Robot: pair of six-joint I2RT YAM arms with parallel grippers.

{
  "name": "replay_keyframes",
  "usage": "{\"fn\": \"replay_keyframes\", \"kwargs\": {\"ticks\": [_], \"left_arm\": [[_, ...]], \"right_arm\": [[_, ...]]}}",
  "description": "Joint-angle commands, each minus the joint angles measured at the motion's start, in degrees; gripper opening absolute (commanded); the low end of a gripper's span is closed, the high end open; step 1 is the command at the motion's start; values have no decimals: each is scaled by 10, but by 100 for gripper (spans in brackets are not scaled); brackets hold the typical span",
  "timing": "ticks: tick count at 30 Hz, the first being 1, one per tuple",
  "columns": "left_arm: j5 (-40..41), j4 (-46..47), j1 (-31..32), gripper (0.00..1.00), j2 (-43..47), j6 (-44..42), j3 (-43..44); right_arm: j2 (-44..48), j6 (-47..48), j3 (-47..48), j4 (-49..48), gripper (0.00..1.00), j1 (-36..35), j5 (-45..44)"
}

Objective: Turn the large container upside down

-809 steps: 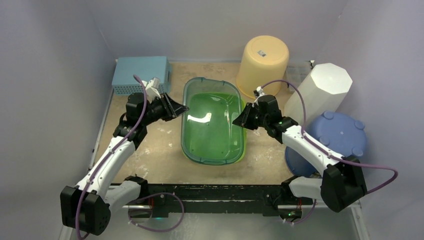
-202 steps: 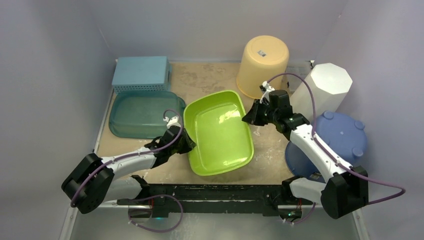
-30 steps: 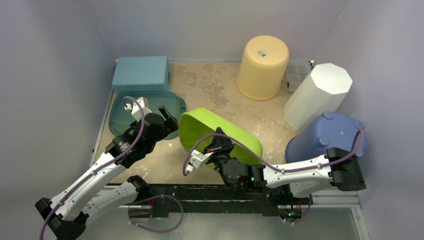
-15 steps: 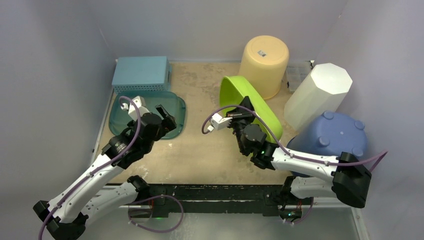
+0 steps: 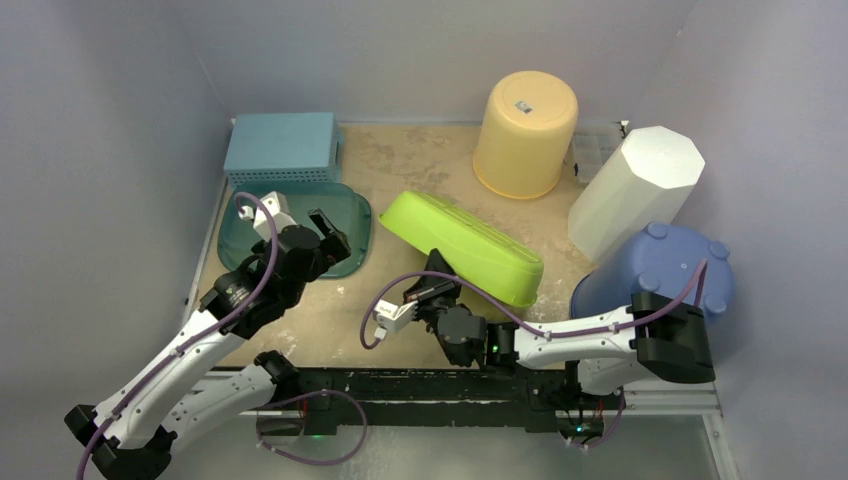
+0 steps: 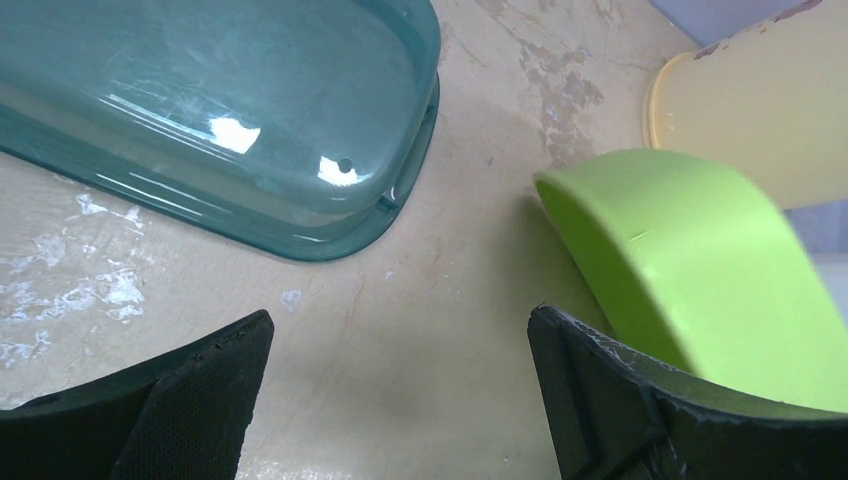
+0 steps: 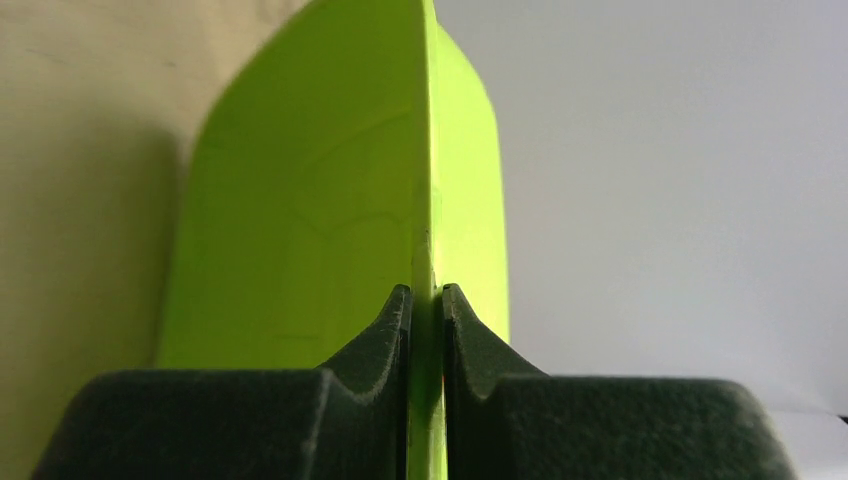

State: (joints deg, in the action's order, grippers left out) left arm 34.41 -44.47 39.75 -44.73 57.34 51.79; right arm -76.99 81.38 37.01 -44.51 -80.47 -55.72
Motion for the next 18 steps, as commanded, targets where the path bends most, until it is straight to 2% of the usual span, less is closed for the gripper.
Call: {"fn": "replay_keyframes", "kwargs": {"ticks": [1, 9, 18], "left_arm": [[32, -19, -4, 99, 18, -4, 40], [33, -42, -4, 99, 26, -9, 58], [4, -14, -4, 99, 7, -22, 47]], "right_arm": [[-29, -177, 17, 118, 0, -34, -57], [-93, -368, 52, 214, 0, -95, -51], [-150, -498, 83, 270, 1, -104, -13]]}}
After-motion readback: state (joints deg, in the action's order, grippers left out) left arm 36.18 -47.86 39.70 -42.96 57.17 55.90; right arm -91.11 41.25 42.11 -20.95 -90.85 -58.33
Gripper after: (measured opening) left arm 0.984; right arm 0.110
